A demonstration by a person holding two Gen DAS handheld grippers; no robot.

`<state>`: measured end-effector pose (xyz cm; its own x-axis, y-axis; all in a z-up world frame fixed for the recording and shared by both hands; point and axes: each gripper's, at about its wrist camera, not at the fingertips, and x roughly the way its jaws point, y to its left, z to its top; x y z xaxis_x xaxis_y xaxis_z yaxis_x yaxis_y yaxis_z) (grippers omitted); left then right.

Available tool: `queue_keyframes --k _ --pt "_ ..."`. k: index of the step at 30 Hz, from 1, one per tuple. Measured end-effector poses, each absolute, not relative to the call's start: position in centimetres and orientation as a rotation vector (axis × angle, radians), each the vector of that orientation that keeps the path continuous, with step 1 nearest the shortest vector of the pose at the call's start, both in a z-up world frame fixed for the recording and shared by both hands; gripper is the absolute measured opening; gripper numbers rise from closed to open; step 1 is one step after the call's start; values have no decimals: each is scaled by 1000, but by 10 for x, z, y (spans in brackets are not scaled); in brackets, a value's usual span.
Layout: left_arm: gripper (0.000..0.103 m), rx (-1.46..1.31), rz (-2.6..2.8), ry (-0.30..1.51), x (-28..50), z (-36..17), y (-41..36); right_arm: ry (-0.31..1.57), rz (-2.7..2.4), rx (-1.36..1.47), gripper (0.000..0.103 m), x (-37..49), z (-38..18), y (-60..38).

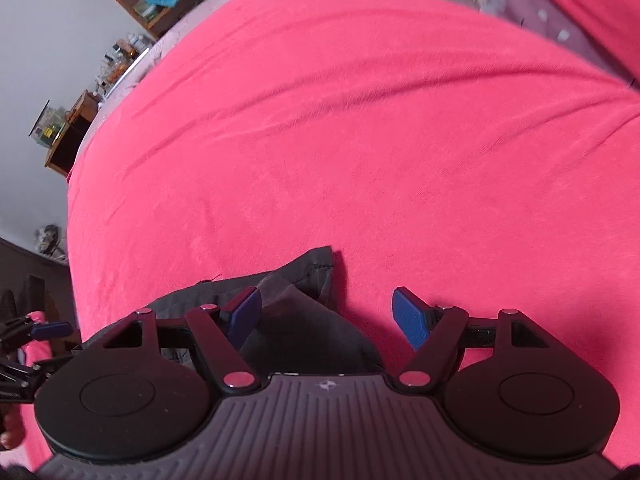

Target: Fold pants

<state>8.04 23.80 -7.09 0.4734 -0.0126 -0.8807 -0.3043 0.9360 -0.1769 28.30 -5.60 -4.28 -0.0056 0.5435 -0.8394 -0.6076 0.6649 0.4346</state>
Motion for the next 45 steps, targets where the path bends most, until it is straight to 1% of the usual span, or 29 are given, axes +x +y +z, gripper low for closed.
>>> queue_keyframes --k 2,3,4,5,6,7,9,15,20,28,33,34,35,36,42,45 --pt "103 -332 188 1088 84 -78 236 1329 943 -80 70 279 -50 -48" --pt "103 -338 180 1089 84 -79 236 1351 968 -99 61 277 -53 -44" --pt "103 -345 167 1092 84 -80 235 1359 995 -126 45 273 -55 -40" --pt "103 -346 153 1089 83 -80 233 1355 1018 -161 36 267 -53 -37" --pt "103 -340 143 1086 81 -79 232 1342 1045 -191 14 263 -52 -35" --pt "103 -332 136 1087 80 -79 230 1330 1072 -210 6 260 -50 -35" --pt "103 -319 117 1076 76 -77 227 1288 1087 -218 6 258 -42 -36" --pt "103 -290 97 1099 81 -84 219 1178 1119 -116 6 265 -19 -45" --pt "103 -309 62 1054 67 -70 222 1077 1134 -70 6 263 -3 -51" --pt "103 -277 23 1003 45 -57 218 1061 1104 -89 6 258 -17 -40" --pt "103 -289 61 1044 55 -78 225 1055 1105 -112 6 253 -16 -37" --pt "94 -303 65 1062 58 -84 227 1054 1103 -113 6 252 -15 -37" --pt "82 -315 60 1071 60 -88 229 1052 1101 -115 6 252 -14 -37" --pt "76 -324 57 1073 61 -91 230 1048 1097 -122 6 251 -14 -37" --pt "69 -249 77 1036 63 -83 232 1031 1071 -157 6 250 -20 -30" --pt "69 -256 76 1042 68 -87 241 1033 1036 -136 6 258 -28 -25"
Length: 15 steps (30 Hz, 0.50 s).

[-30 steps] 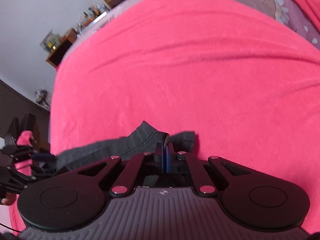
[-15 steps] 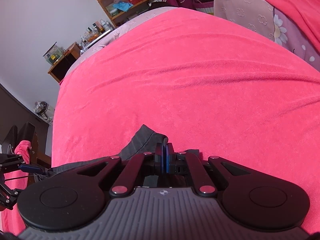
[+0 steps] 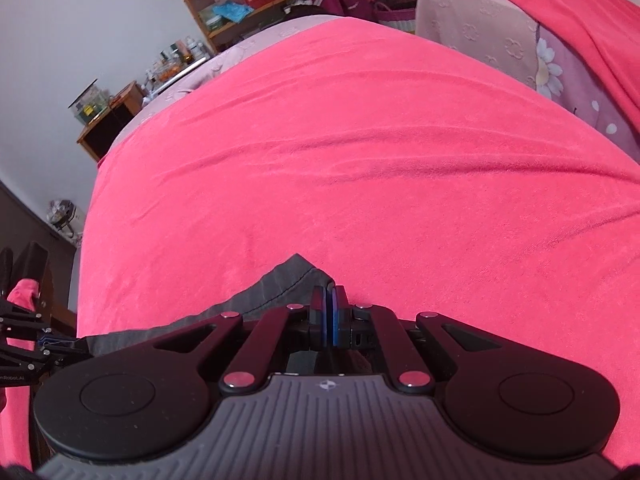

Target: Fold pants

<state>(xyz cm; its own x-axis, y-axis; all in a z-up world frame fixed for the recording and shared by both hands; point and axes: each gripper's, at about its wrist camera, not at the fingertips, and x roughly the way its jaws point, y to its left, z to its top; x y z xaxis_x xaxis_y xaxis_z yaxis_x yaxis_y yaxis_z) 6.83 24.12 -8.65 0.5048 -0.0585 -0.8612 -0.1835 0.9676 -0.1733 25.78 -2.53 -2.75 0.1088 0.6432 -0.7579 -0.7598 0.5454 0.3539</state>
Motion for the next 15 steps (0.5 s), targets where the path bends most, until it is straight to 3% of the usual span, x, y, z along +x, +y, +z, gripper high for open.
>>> queue_keyframes --k 5,8,10,12,14,15 --pt "64 -295 61 1059 66 -99 249 1066 955 -169 6 263 -54 -19" --pt "75 -328 73 1070 68 -100 255 1077 897 -196 6 264 -65 -22" --pt "94 -305 86 1078 70 -96 255 1064 885 -178 8 262 -56 -30" --pt "96 -286 92 1079 70 -92 256 1022 885 -165 11 256 -36 -42" --pt "96 -275 123 1069 66 -84 255 976 919 -155 27 245 -14 -60" --pt "98 -274 149 1055 63 -78 256 957 933 -149 45 239 -6 -70"
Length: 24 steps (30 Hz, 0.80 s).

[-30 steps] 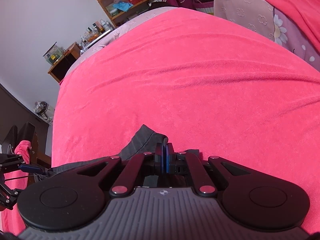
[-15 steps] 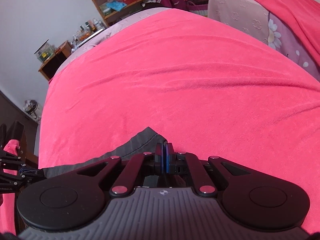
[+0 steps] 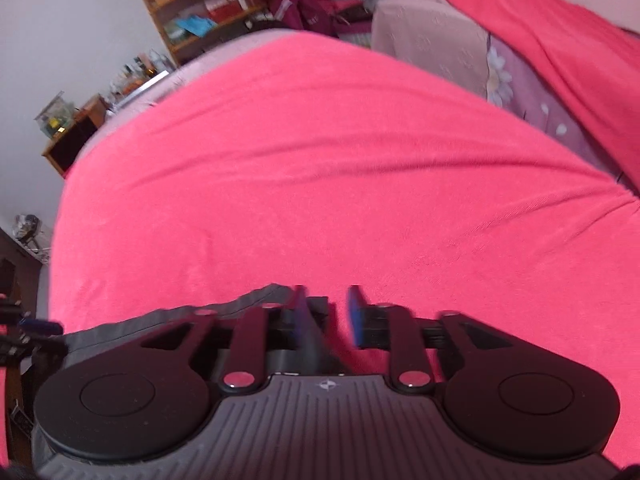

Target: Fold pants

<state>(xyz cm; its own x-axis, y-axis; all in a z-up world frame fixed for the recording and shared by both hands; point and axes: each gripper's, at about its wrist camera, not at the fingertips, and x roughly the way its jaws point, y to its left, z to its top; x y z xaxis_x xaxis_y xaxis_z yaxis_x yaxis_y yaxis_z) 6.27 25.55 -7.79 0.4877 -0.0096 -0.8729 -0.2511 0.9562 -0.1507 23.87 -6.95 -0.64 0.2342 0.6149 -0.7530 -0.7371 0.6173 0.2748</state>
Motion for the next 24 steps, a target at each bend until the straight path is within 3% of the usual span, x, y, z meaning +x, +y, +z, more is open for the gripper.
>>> queue_keyframes --k 1,2,11,22,23,24 --pt "102 -273 186 1041 57 -70 255 940 940 -152 56 232 0 -79" --pt "103 -273 211 1029 51 -62 254 927 948 -167 58 226 5 -89" --pt "103 -271 221 987 -3 -14 187 1001 957 -152 59 198 -14 -163" --pt "103 -423 126 1090 -25 -68 114 1104 993 -74 59 191 -45 -174" --pt "103 -440 124 1087 -24 -70 112 1109 989 -66 57 190 -47 -173" --pt "103 -455 122 1082 -22 -72 111 1116 996 -52 40 190 -47 -172"
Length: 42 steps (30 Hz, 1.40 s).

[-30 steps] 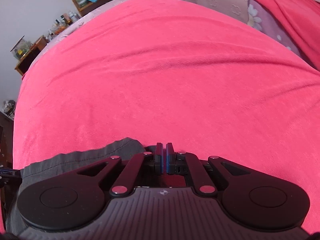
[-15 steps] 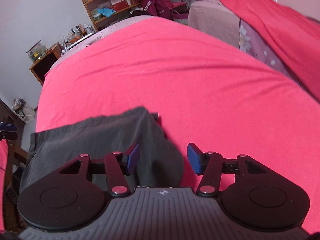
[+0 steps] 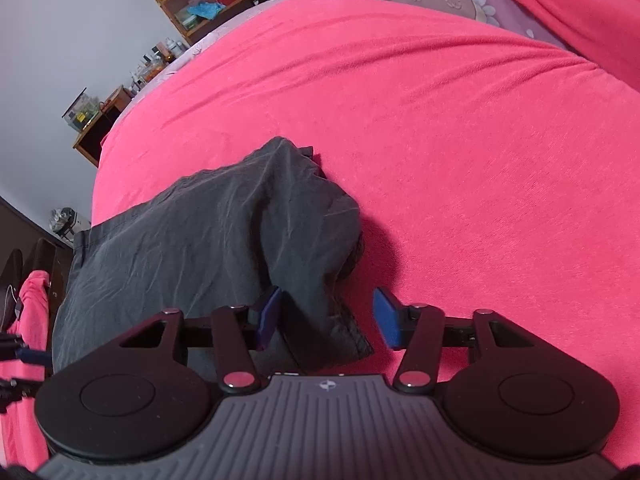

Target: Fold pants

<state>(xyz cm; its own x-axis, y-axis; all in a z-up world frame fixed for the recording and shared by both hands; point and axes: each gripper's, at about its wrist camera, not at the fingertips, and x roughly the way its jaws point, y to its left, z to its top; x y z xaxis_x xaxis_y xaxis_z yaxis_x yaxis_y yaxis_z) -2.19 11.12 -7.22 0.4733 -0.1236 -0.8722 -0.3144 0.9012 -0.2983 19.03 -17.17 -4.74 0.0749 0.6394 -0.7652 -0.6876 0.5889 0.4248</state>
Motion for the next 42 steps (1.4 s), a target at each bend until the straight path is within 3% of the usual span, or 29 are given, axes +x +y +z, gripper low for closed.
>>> queue_keyframes --k 1,4,6,8,9,11,12,13,35,38,39,40,42 --pt "103 -468 123 1074 -21 -71 109 1125 1020 -36 17 190 -48 -170" --pt "102 -438 157 1055 -14 -74 105 1085 1025 -78 10 181 -43 -165" --pt "88 -419 172 1077 -8 -82 107 1072 1003 -72 9 185 -42 -168" --pt "88 -458 180 1088 -11 -88 117 1097 980 -25 9 197 -45 -174" --pt "88 -472 187 1094 -13 -88 120 1108 988 -19 11 199 -46 -175" --pt "92 -510 189 1094 -19 -85 129 1100 994 -46 29 197 -43 -176" --pt "102 -538 182 1088 -22 -83 132 1096 992 -50 61 197 -41 -176" --pt "103 -561 184 1082 -25 -79 137 1097 1012 -34 85 198 -40 -177" --pt "103 -785 253 1088 0 -120 155 1200 1132 -48 88 195 -76 -116" --pt "103 -781 277 1067 8 -121 154 1193 1135 -34 78 192 -77 -115" --pt "103 -780 288 1060 10 -121 155 1182 1135 -33 69 190 -76 -115" --pt "103 -781 292 1053 12 -120 155 1189 1146 -25 53 189 -75 -115" --pt "103 -792 274 1042 17 -120 156 1205 1152 -23 37 186 -74 -114"
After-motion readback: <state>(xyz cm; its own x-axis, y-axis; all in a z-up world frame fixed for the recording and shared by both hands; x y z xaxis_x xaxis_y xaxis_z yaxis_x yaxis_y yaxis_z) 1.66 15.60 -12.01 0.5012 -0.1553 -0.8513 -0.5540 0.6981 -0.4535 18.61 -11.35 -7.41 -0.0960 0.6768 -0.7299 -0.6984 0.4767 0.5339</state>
